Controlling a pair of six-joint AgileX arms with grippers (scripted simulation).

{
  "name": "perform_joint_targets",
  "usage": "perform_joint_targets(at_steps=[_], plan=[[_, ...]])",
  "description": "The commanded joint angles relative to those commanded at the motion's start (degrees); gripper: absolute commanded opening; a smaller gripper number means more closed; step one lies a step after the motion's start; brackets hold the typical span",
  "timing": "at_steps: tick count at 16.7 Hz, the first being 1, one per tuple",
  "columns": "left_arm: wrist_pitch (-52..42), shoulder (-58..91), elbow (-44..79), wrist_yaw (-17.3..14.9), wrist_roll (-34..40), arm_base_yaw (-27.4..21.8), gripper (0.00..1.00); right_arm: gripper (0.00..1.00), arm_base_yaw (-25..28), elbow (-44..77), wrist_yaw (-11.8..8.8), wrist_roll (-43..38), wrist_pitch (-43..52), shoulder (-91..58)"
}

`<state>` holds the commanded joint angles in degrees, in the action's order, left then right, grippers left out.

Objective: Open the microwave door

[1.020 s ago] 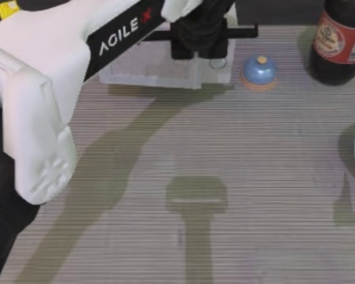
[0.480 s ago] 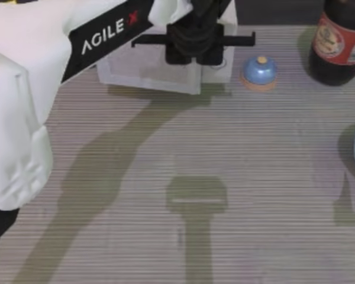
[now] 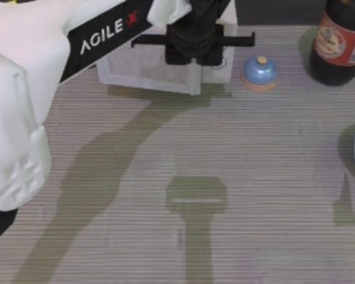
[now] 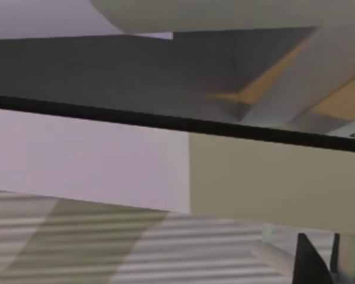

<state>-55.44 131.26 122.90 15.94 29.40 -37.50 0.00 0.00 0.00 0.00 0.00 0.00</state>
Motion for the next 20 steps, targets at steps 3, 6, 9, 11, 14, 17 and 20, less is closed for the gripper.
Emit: perform_joint_targets(at_steps=[3,6,9,11,14,17,20], plan=[[0.0,0.0,0.0,0.0,0.0,0.0,0.00,1.00,0.0,0.0,0.0,0.0,0.0,0.0],[0.0,0.0,0.0,0.0,0.0,0.0,0.00,1.00,0.0,0.0,0.0,0.0,0.0,0.0],[0.0,0.0,0.0,0.0,0.0,0.0,0.00,1.00,0.0,0.0,0.0,0.0,0.0,0.0],[0.0,0.0,0.0,0.0,0.0,0.0,0.00,1.00,0.0,0.0,0.0,0.0,0.0,0.0],[0.0,0.0,0.0,0.0,0.0,0.0,0.00,1.00,0.0,0.0,0.0,0.0,0.0,0.0],[0.0,0.0,0.0,0.0,0.0,0.0,0.00,1.00,0.0,0.0,0.0,0.0,0.0,0.0],[0.7,-0.7,-0.7,-0.5,-0.3,-0.3,0.00,1.00,0.0,0.0,0.0,0.0,0.0,0.0]])
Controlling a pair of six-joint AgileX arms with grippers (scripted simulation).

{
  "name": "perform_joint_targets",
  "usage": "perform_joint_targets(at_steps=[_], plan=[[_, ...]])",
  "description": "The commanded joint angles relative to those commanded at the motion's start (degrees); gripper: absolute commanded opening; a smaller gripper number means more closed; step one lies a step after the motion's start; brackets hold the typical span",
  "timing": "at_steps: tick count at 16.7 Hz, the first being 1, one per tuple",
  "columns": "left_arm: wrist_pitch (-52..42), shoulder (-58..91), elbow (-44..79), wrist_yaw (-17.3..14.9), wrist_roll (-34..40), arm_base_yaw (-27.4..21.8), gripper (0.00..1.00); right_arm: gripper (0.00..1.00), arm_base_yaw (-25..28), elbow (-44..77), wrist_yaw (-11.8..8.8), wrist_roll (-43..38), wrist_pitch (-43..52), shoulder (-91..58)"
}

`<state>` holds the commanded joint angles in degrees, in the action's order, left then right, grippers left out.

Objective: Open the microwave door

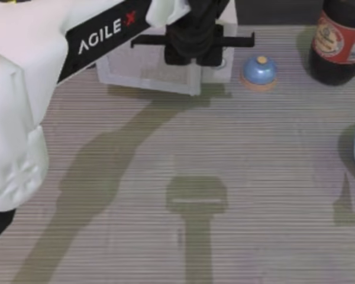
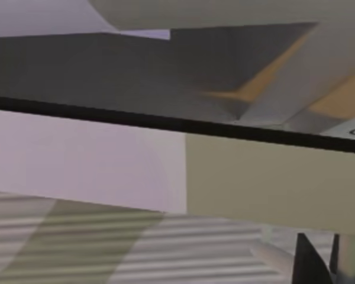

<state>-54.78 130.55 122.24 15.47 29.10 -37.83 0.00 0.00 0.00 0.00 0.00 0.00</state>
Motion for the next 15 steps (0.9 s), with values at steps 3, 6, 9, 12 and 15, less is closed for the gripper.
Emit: perform_joint_targets(at_steps=[3,6,9,12,15], plan=[[2.2,-2.5,-4.0,-0.8,-2.2,0.3,0.00,1.00,0.0,0.0,0.0,0.0,0.0,0.0],[4.1,-4.6,-8.1,-1.7,-4.2,0.7,0.00,1.00,0.0,0.0,0.0,0.0,0.0,0.0],[4.4,-4.9,-8.7,-1.8,-4.5,0.7,0.00,1.00,0.0,0.0,0.0,0.0,0.0,0.0],[4.4,-4.9,-8.7,-1.8,-4.5,0.7,0.00,1.00,0.0,0.0,0.0,0.0,0.0,0.0],[4.4,-4.9,-8.7,-1.8,-4.5,0.7,0.00,1.00,0.0,0.0,0.0,0.0,0.0,0.0]])
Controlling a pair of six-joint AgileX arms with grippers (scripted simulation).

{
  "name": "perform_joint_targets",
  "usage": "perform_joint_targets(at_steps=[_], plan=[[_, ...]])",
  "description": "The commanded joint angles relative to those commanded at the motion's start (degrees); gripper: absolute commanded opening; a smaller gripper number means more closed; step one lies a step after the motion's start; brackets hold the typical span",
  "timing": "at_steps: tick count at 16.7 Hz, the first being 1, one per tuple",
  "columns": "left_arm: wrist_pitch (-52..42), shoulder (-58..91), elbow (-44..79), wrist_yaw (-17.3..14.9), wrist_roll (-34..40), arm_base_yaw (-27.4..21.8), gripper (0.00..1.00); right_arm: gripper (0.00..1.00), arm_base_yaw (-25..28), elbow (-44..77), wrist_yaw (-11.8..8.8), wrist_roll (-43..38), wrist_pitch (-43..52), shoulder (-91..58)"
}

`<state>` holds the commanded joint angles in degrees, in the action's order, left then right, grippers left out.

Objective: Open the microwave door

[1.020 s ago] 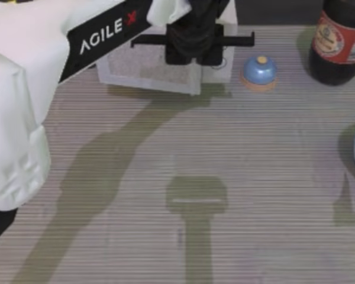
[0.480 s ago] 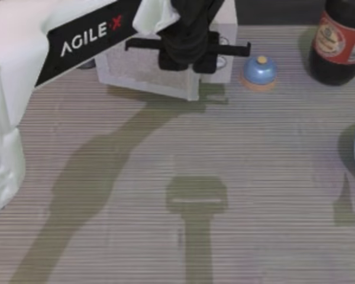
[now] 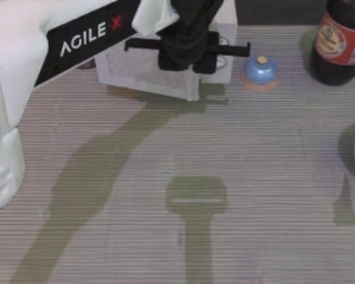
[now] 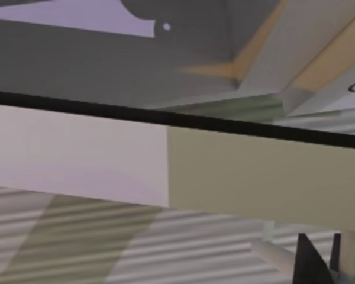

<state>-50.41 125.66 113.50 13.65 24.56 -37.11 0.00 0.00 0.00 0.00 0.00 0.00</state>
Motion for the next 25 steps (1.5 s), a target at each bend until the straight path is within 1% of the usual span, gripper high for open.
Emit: perform_joint_targets(at_steps=[16,19,25], plan=[[0.0,0.0,0.0,0.0,0.0,0.0,0.00,1.00,0.0,0.0,0.0,0.0,0.0,0.0],[0.5,-0.6,-0.7,-0.6,-0.4,-0.3,0.00,1.00,0.0,0.0,0.0,0.0,0.0,0.0],[3.9,-4.8,-7.6,-2.5,-4.8,0.6,0.00,1.00,0.0,0.0,0.0,0.0,0.0,0.0]])
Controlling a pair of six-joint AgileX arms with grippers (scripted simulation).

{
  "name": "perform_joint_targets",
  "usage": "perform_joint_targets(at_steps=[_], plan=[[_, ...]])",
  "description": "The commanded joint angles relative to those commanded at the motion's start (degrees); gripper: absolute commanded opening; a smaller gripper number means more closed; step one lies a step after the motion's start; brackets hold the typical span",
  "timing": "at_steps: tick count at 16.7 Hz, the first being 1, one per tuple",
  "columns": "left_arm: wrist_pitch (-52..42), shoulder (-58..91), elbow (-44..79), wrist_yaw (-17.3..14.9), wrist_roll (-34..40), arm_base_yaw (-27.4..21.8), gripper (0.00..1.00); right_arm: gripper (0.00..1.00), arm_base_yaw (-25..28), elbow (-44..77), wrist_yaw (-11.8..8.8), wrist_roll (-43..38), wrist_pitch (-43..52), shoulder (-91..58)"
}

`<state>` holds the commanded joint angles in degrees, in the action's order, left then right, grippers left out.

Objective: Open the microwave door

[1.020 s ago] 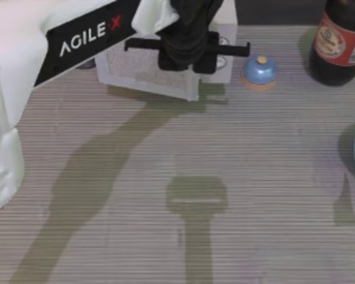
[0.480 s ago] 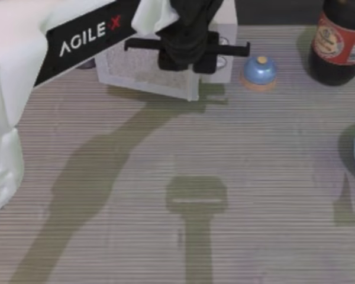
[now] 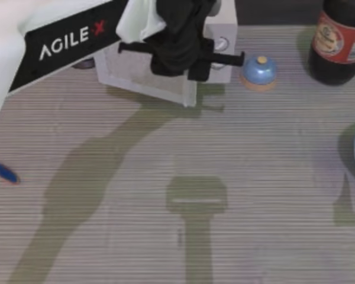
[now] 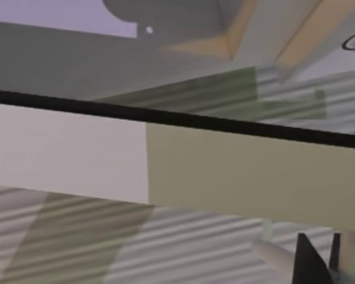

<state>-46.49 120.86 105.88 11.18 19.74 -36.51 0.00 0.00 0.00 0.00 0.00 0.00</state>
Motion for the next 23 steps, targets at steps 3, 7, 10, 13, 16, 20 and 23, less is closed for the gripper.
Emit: perform_joint_targets(at_steps=[3,7,10,13,16,20,23], plan=[[0.1,-0.1,-0.3,-0.1,-0.2,0.0,0.00,1.00,0.0,0.0,0.0,0.0,0.0,0.0],[0.1,-0.1,-0.3,-0.1,-0.2,0.0,0.00,1.00,0.0,0.0,0.0,0.0,0.0,0.0],[0.1,-0.1,-0.3,-0.1,-0.2,0.0,0.00,1.00,0.0,0.0,0.0,0.0,0.0,0.0],[0.1,-0.1,-0.3,-0.1,-0.2,0.0,0.00,1.00,0.0,0.0,0.0,0.0,0.0,0.0],[0.1,-0.1,-0.3,-0.1,-0.2,0.0,0.00,1.00,0.0,0.0,0.0,0.0,0.0,0.0],[0.1,-0.1,-0.3,-0.1,-0.2,0.0,0.00,1.00,0.0,0.0,0.0,0.0,0.0,0.0],[0.1,-0.1,-0.3,-0.1,-0.2,0.0,0.00,1.00,0.0,0.0,0.0,0.0,0.0,0.0]])
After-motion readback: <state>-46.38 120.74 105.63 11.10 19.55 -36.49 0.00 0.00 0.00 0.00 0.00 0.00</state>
